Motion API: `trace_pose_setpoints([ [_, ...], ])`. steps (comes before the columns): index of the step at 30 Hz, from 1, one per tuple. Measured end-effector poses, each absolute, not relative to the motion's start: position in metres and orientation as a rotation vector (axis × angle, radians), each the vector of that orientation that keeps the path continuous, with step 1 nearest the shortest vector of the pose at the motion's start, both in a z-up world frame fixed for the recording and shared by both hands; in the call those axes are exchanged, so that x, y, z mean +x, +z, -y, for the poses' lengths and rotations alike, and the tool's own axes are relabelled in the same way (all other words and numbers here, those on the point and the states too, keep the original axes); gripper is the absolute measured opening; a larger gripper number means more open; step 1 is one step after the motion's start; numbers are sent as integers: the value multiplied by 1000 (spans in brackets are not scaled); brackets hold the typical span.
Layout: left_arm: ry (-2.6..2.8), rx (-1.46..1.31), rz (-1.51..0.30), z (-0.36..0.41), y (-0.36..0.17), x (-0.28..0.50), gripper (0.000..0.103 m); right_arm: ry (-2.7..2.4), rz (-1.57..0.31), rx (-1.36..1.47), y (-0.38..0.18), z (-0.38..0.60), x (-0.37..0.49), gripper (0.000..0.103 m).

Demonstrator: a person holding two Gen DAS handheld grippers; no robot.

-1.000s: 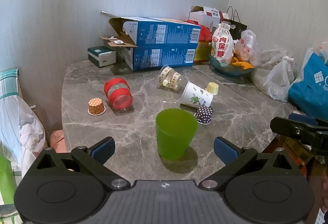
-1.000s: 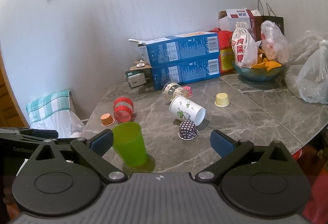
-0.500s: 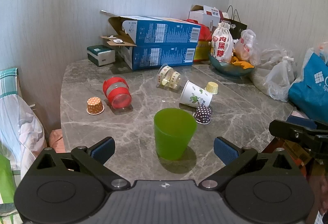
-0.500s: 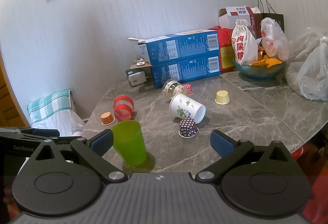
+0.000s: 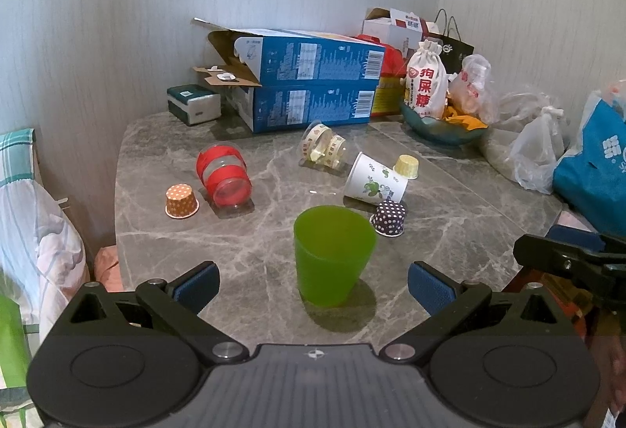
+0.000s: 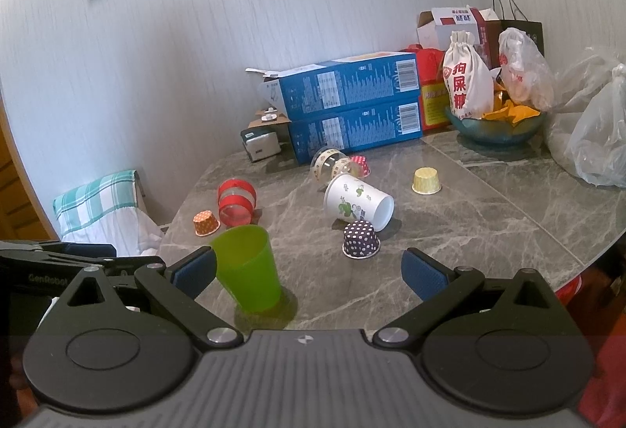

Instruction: Flip cup upright

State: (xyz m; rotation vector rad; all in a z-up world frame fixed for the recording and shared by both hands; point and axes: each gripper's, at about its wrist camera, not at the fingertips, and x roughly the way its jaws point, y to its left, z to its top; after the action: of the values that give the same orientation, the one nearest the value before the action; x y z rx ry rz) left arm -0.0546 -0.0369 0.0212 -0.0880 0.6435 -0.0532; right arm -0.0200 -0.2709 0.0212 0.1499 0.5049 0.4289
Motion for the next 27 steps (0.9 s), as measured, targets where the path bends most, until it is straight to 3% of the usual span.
trace_pose_setpoints([
  [27, -67, -77, -628, 40, 19, -53, 103, 426, -525, 157, 14, 273, -16, 102],
])
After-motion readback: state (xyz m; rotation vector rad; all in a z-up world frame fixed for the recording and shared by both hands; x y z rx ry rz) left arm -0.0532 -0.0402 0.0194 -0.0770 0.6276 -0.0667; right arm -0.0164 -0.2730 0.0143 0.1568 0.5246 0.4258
